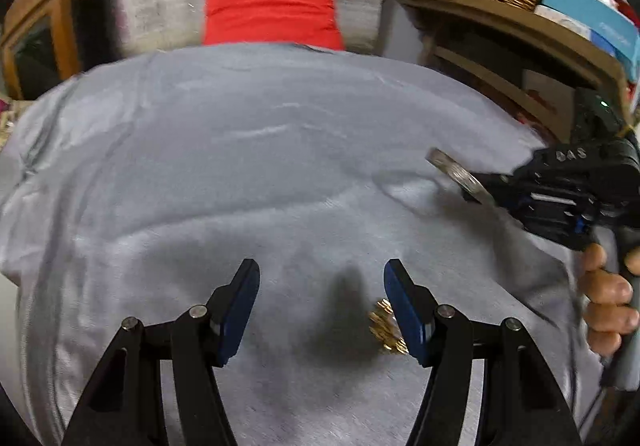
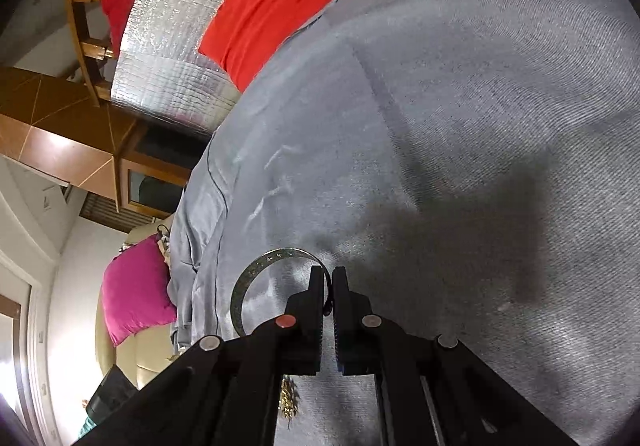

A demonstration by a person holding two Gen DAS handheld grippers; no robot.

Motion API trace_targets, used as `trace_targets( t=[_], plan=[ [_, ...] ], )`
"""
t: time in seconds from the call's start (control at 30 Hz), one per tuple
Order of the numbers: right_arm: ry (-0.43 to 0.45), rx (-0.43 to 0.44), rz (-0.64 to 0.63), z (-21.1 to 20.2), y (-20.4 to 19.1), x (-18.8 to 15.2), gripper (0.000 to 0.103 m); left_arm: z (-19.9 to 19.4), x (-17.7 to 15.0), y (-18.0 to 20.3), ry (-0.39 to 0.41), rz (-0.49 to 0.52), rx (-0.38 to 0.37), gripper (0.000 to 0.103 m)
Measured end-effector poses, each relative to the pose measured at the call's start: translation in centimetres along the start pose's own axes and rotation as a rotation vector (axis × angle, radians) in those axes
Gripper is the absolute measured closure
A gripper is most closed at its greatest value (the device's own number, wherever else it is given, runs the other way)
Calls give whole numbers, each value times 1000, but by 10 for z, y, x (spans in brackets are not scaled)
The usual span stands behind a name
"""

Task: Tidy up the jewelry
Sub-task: 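Grasp the gold pearl brooch with the left tool while the right tool holds the bangle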

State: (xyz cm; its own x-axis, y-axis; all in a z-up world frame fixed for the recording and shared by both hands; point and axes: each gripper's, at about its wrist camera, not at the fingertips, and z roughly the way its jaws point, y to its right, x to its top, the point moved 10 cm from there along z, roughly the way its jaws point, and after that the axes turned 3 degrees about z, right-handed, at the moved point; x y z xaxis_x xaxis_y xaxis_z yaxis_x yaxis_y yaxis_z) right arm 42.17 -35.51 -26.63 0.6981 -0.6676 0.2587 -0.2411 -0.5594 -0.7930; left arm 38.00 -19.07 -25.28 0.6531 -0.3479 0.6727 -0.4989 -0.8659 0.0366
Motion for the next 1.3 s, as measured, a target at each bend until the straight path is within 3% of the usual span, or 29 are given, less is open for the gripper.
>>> trace_targets(
  t=[0.13,0.3,0.4,0.67,0.87,1.3],
  plan=[
    [2,-8,-10,-3,1,2,98,-6,-6,4,-5,29,-31,38],
    [3,-24,-8,-4,6,2,98,-17,-12,32,9,121,-124,38],
    [1,-27,-12,-3,4,0,98,-12,-16,43,-2,171,-119,38],
    [-10,-41,-29,3,1,-6,98,1,-21,45,-38,128,-144,38],
    [-9,-41,-35,3,-1,-7,98,2,-21,50,-38,113,-186,55],
    [11,-116,-166,0,-22,-15,98,-14,-21,41,-3,105,-134,59]
  ],
)
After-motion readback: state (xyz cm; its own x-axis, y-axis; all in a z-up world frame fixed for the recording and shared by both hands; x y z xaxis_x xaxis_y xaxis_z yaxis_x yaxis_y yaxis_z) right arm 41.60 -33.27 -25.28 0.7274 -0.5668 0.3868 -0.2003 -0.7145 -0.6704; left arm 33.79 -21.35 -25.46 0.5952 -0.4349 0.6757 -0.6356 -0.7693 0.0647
